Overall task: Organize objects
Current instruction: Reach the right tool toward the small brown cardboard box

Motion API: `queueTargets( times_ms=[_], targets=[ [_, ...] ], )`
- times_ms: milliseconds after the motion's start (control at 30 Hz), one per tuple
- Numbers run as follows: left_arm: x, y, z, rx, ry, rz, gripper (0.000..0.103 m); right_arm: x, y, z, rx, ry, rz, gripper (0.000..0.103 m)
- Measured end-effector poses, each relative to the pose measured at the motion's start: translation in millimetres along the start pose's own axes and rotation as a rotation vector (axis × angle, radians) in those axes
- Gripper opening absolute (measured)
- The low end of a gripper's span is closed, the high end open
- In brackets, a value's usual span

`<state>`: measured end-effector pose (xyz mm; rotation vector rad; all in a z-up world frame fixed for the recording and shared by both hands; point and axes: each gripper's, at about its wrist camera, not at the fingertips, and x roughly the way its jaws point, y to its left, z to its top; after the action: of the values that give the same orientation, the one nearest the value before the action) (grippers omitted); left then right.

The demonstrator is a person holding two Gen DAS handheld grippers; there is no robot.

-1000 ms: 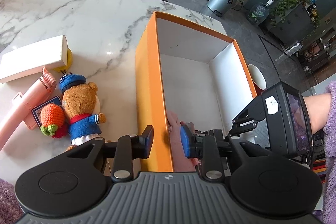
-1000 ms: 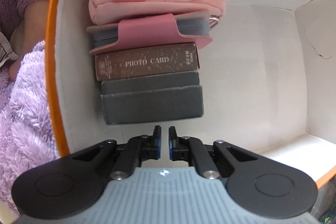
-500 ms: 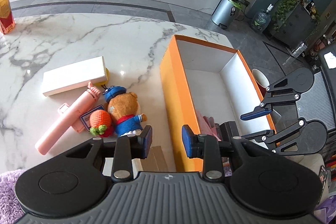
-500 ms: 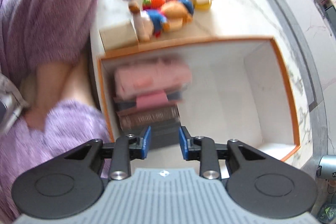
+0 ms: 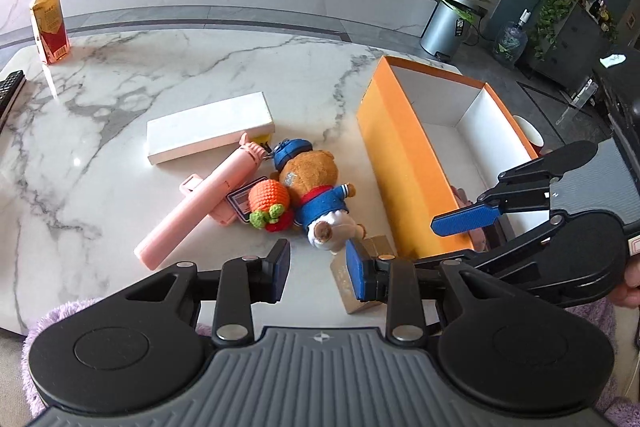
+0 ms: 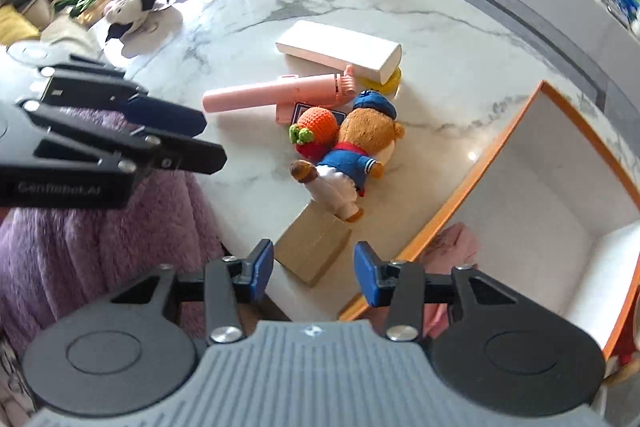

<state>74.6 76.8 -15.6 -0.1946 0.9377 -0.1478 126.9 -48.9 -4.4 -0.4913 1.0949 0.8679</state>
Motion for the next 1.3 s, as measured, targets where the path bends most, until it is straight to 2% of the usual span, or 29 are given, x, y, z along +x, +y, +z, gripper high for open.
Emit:
queueTargets(
  times_ms=[100,233,367,567,733,800,867,1000,1067,1133,1200,1300],
  targets=[
    [5.1,9.2,-3.0,0.003,0.005,0.019,0.035,14.9,7.9,0.0,0.094,0.000,-0.035,0.048],
    [12.0,17.6,-6.2,0.004,0.011,0.040,0.035,29.5,24.0,2.0,0.159,0.000,-0.172,0.052],
    [15.4,23.7,-7.8,0.001,0.015,0.040,0.035,44.7,38.5,5.1,0.194,0.002,-0.244,0.057],
    [21.7,36.6,-5.0,-0.017,0.017,0.029,0.035,59.4,40.2,4.6,0.237,0.020,-0.290,0.062],
    [27.9,38.6,-0.7,0.008,0.011,0.033,0.037,65.0,40.5,4.8,0.222,0.049,-0.339,0.063],
    [29.4,37.3,0.6,0.024,0.009,0.040,0.037,66.3,43.4,4.9,0.205,0.054,-0.357,0.059],
    [31.4,37.3,1.6,0.030,0.013,0.040,0.038,64.6,45.9,5.6,0.208,0.048,-0.329,0.047],
    [33.3,39.3,1.7,0.034,0.022,0.047,0.038,63.1,50.0,6.0,0.190,0.032,-0.298,0.047],
    [33.5,40.8,1.0,0.037,0.029,0.052,0.038,58.7,44.7,5.2,0.230,0.015,-0.252,0.047],
    [32.6,42.4,0.1,0.037,0.032,0.058,0.039,55.1,42.4,3.3,0.245,0.006,-0.257,0.046],
    [31.6,45.3,-0.6,0.028,0.037,0.056,0.041,52.7,44.7,1.3,0.225,0.001,-0.292,0.056],
    [31.1,48.0,-1.2,0.020,0.045,0.051,0.042,54.3,45.5,0.0,0.209,0.007,-0.298,0.062]
  ],
)
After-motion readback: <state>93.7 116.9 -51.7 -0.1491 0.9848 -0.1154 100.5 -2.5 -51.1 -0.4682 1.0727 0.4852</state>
